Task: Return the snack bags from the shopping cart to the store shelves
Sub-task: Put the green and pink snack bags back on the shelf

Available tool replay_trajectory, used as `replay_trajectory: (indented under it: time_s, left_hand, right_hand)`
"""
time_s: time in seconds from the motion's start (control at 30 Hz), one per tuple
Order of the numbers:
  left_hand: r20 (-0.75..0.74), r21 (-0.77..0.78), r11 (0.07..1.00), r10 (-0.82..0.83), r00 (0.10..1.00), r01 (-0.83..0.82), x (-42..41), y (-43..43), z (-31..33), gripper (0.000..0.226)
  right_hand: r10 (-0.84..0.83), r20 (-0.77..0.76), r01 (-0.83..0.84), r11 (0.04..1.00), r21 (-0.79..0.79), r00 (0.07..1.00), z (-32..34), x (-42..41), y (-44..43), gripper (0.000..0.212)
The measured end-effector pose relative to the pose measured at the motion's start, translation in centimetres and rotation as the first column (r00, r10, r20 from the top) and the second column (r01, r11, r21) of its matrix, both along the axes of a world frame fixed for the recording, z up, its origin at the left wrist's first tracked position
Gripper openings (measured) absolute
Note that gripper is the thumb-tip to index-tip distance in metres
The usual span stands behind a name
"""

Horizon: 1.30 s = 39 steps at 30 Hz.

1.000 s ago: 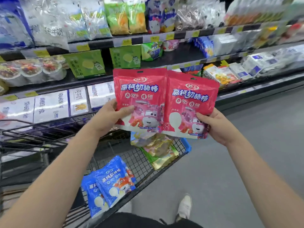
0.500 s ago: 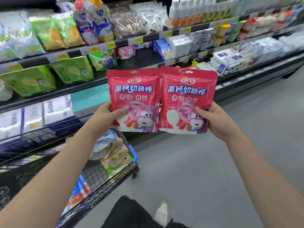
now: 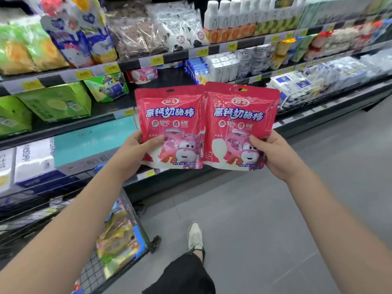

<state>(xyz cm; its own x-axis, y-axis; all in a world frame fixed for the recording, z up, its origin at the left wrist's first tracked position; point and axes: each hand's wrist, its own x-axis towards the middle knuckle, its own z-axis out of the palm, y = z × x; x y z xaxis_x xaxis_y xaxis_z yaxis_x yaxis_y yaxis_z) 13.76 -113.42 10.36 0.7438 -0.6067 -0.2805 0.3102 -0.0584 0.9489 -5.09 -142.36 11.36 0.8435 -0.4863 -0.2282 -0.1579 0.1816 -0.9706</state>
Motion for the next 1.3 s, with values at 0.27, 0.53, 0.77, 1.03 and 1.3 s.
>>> replay_trajectory:
  time_s: [0.27, 0.53, 0.77, 1.03, 1.3]
  left_hand:
    - [-0.098, -0.01, 0.992, 0.126, 0.987, -0.128, 7.8, -6.7, -1.7, 0.024]
    - [-0.129, -0.036, 0.978, 0.2, 0.971, -0.206, 11.9, -7.1, -2.1, 0.079]
    - [-0.039, 0.061, 0.958, 0.284, 0.958, -0.281, 11.7, -5.2, -2.6, 0.026]
    - [-0.008, 0.162, 0.876, 0.462, 0.887, -0.455, 10.8, -4.7, -4.5, 0.025]
    - [-0.048, 0.152, 0.824, 0.557, 0.829, -0.545, 13.0, -5.4, -7.4, 0.03]
  right_hand:
    - [0.054, -0.038, -0.054, 0.999, -0.003, 0.998, -0.6, 10.6, -6.7, 0.028]
    - [0.185, -0.133, -0.186, 0.983, 0.006, 0.974, -1.1, 17.5, -9.7, 0.026]
    - [0.327, -0.182, -0.325, 0.945, 0.042, 0.927, -2.3, 22.7, -10.4, 0.028]
    - [0.473, -0.16, -0.462, 0.881, 0.103, 0.866, -4.5, 28.8, -9.8, 0.024]
    - [0.478, -0.163, -0.459, 0.877, 0.143, 0.863, -8.9, 32.8, -10.8, 0.026]
